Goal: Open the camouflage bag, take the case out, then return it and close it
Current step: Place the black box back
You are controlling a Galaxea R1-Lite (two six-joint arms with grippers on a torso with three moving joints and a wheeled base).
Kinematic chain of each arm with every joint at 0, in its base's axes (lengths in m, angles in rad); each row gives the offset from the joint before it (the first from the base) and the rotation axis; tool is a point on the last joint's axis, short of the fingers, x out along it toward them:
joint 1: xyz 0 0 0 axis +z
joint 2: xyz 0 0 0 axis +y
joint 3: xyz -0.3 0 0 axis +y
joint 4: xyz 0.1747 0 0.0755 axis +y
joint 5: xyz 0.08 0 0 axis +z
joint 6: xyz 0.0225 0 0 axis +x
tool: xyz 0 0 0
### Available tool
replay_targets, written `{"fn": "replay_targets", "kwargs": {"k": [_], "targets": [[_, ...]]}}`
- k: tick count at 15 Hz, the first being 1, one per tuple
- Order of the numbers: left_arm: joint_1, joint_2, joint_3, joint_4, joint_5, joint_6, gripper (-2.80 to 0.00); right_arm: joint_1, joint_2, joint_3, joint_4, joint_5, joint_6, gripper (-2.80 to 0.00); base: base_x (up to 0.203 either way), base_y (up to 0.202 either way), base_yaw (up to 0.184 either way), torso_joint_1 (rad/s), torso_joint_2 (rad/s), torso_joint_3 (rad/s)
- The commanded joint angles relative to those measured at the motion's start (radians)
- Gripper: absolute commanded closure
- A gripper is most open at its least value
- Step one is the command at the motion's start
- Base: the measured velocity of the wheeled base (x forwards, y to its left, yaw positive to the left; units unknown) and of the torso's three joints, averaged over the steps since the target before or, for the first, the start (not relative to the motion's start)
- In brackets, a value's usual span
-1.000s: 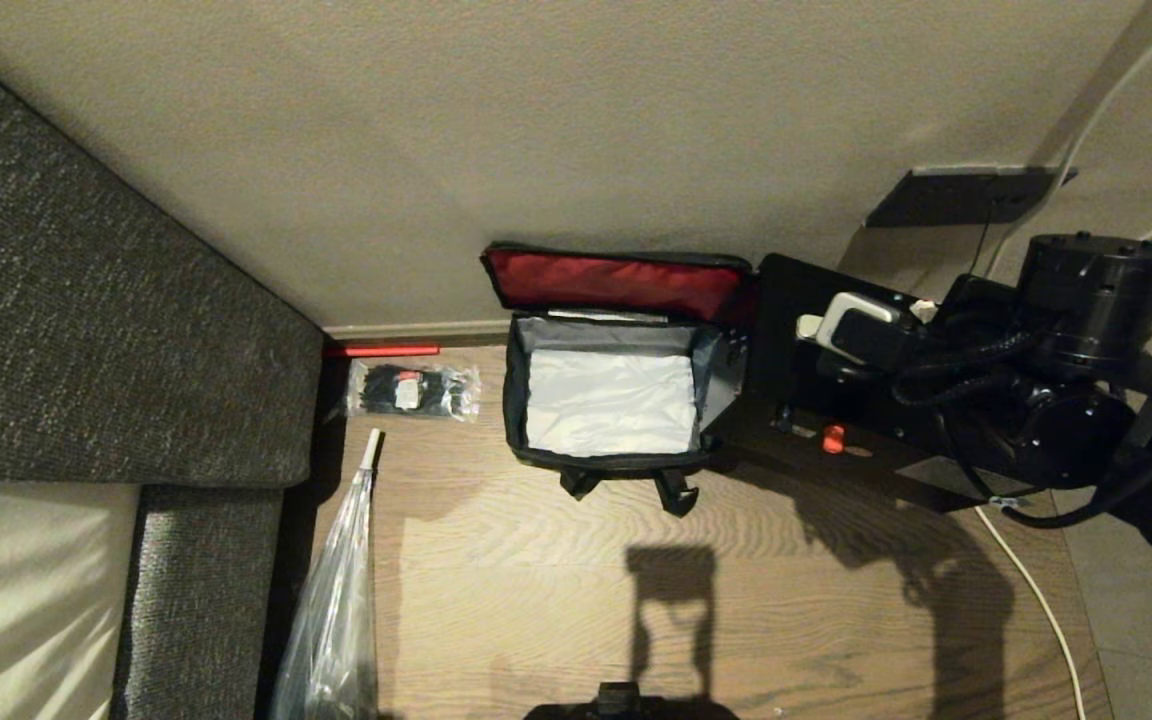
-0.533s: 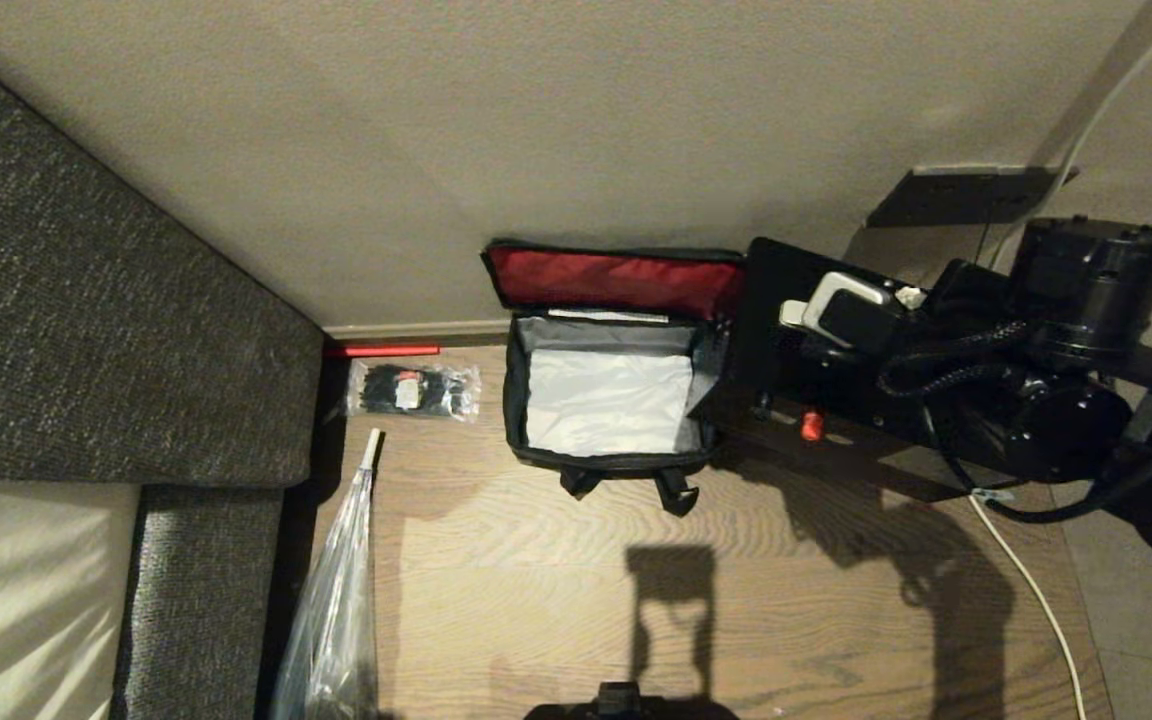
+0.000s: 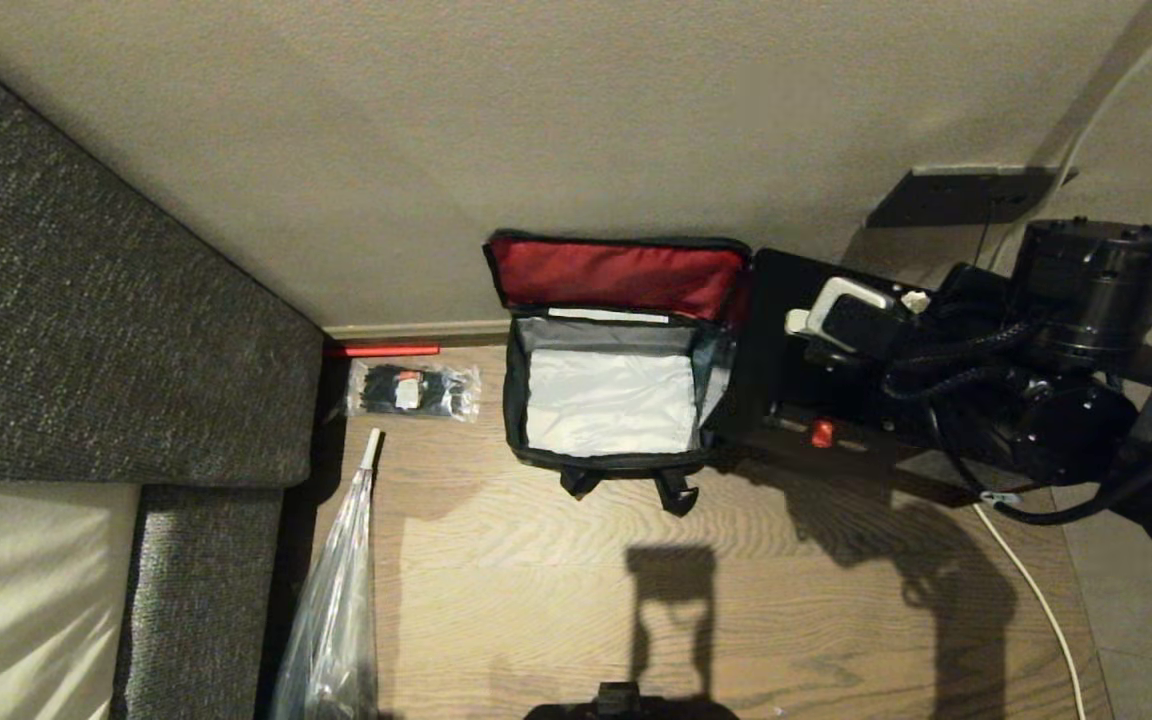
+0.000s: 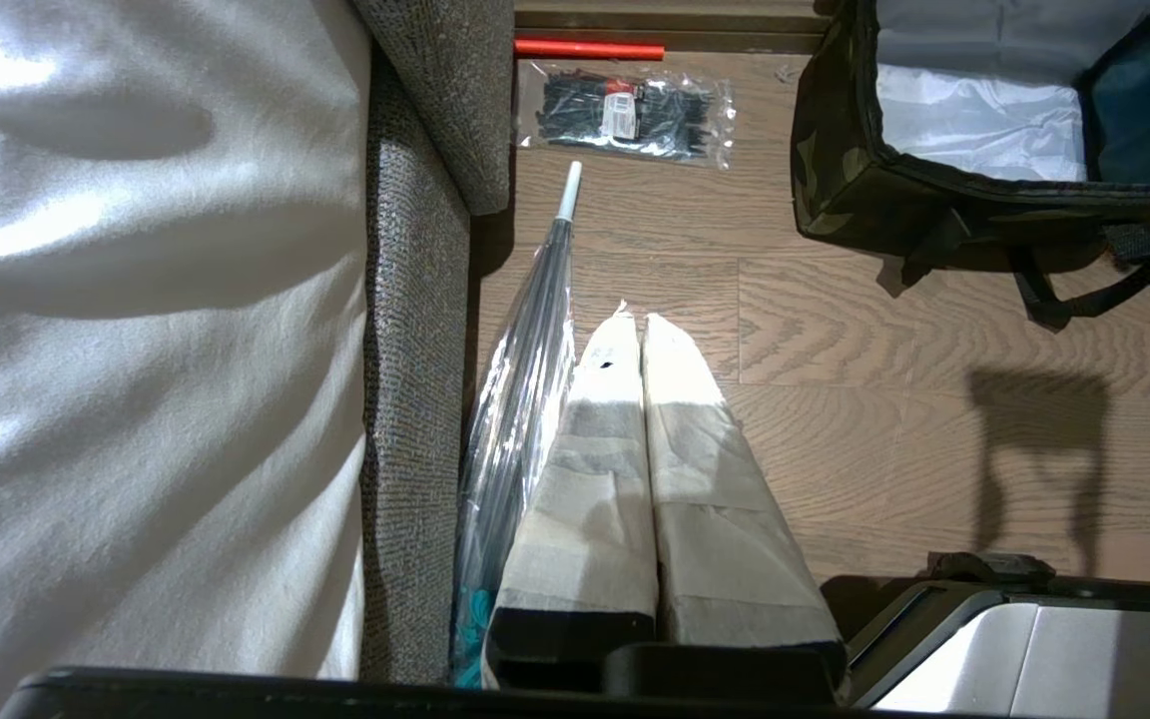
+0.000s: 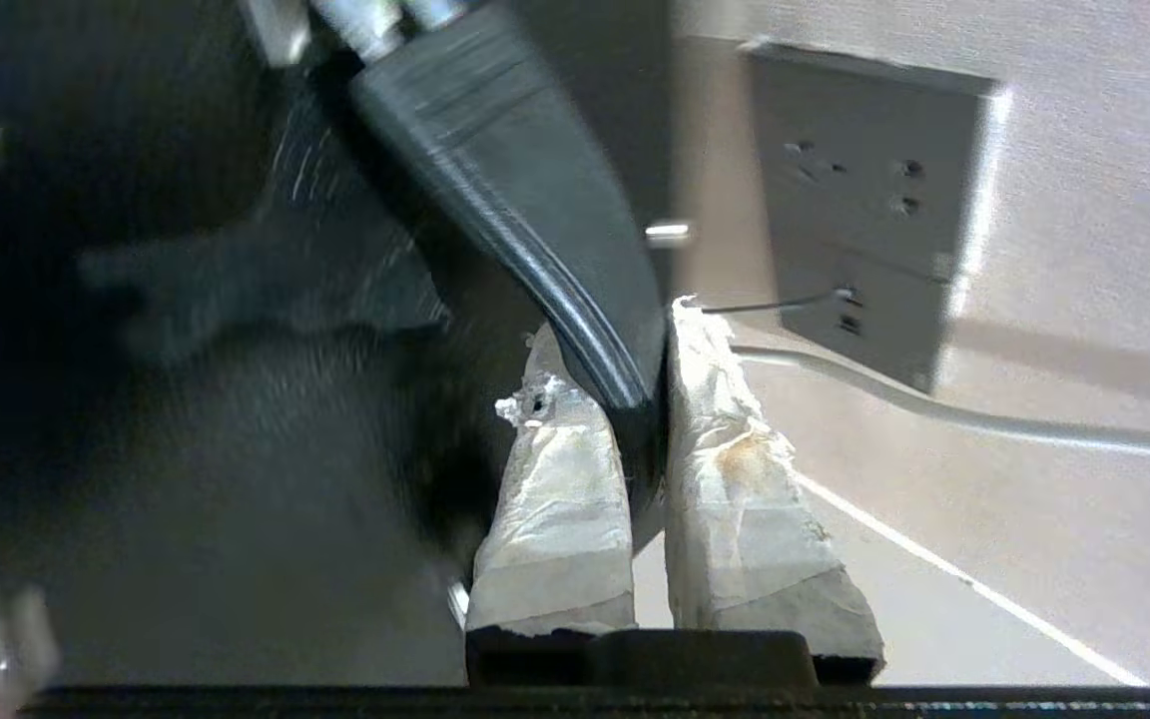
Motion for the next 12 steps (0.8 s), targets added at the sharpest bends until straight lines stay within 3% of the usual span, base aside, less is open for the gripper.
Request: {"fn": "replay_targets", "kwargs": {"k": [1,8,12], "targets": [[0.0,-0.002,0.003,0.0,0.0,0.0,0.0,0.001,-0.049,0.002,0.004,-0.002,-0.008,0.0,0.0,0.0,0.0,0.0,0.0,0.0],[0.0,-0.002,0.003,0.0,0.0,0.0,0.0,0.104,-0.114,0.043,0.179,-0.032,0.019,0.0,0.0,0.0,0.0,0.0,0.0,0.0],[0.0,-0.002,0.003,0.0,0.0,0.0,0.0,0.184,-0.037,-0.022,0.213,-0.059,0.072,0.0,0.0,0.0,0.0,0.0,0.0,0.0]]}}
